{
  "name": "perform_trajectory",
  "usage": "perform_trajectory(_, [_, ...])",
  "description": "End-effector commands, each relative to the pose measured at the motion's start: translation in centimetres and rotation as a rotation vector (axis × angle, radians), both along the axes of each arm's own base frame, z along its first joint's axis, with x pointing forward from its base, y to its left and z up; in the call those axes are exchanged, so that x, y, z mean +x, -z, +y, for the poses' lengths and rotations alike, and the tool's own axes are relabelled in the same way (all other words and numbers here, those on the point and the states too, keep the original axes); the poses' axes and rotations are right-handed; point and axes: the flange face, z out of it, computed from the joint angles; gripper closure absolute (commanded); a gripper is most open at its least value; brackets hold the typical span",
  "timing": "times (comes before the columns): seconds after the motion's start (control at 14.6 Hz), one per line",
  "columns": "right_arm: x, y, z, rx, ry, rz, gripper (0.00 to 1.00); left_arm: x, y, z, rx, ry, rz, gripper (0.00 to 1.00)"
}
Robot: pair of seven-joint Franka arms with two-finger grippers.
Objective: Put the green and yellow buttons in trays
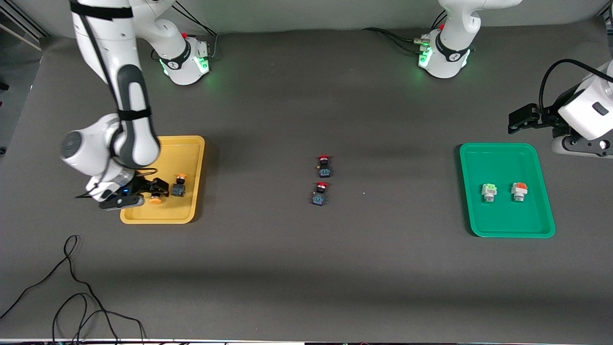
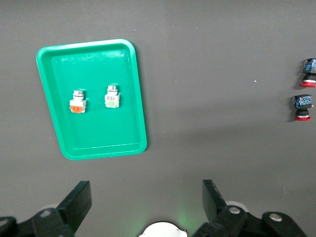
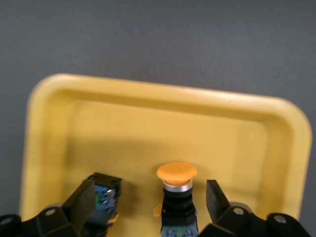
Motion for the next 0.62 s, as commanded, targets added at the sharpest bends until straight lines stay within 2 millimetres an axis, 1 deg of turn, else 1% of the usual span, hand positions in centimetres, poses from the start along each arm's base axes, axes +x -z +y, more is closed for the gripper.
perform_trajectory(0.0, [2.2, -7.0, -1.1, 0.014, -0.011, 0.042, 0.01, -0.8, -0.6, 0.1, 0.002, 0.007, -0.003, 0.00])
perform_trajectory(0.07, [2.9, -9.5, -1.3, 0.010, -0.011, 0.060, 0.01, -0.7, -0.5, 0.0, 0.002, 0.009, -0.002, 0.00])
perform_trajectory(0.14, [3.1, -11.8, -1.6, 0.030, -0.010, 0.078, 0.01, -0.6, -0.8, 0.0, 0.001, 0.010, -0.008, 0.00])
perform_trajectory(0.21, [3.4, -14.0, -1.3, 0.045, -0.003, 0.097, 0.01, -0.5, -0.9, 0.0, 0.001, 0.010, -0.009, 0.00])
perform_trajectory(0.27, [3.6, -16.6, -1.3, 0.052, 0.016, 0.099, 0.01, -0.5, -0.9, -0.3, 0.002, 0.015, -0.014, 0.00])
perform_trajectory(0.34, [3.3, -19.3, -1.3, 0.054, 0.022, 0.114, 0.01, -0.4, -0.9, -0.2, 0.005, 0.015, -0.017, 0.00])
perform_trajectory(0.41, [3.0, -22.5, -0.6, 0.025, 0.009, 0.128, 0.01, -0.4, -1.0, -0.2, 0.005, 0.015, -0.019, 0.00])
perform_trajectory(0.55, [2.0, -27.9, -0.3, 0.003, 0.024, 0.147, 0.01, -0.4, -1.0, -0.1, 0.005, 0.012, -0.019, 0.00])
